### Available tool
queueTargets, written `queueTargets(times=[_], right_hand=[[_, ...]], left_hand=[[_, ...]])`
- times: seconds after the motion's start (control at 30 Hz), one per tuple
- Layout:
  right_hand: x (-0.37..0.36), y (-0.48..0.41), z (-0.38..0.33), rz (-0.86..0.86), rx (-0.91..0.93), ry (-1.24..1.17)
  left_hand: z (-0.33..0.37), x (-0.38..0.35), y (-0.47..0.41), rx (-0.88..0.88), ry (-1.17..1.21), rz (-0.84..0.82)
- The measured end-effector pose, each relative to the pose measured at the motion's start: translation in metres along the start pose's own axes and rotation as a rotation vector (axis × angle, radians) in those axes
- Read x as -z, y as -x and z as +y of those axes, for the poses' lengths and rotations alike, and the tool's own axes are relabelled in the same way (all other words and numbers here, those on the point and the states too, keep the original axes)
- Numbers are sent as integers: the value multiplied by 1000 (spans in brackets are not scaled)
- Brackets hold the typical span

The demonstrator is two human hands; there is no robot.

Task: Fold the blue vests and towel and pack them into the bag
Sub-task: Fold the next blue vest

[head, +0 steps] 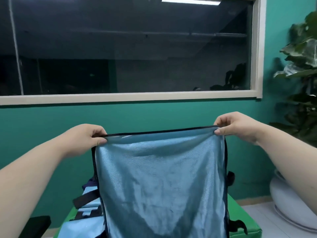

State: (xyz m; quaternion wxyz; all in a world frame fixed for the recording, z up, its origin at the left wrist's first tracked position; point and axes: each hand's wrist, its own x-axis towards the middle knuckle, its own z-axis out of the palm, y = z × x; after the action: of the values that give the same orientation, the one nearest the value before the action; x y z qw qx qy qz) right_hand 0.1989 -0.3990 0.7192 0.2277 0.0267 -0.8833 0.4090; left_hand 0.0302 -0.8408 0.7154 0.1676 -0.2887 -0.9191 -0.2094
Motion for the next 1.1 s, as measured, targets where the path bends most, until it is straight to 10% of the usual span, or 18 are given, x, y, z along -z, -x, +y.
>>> queueTargets(times=[0.43,1.1], right_hand=[[-5,6,3,21,-30,191],[-8,9,10,-190,-97,-131]], left_hand=[[5,4,-2,-35,-58,-23],[-4,-12,-4,69,55,-11]])
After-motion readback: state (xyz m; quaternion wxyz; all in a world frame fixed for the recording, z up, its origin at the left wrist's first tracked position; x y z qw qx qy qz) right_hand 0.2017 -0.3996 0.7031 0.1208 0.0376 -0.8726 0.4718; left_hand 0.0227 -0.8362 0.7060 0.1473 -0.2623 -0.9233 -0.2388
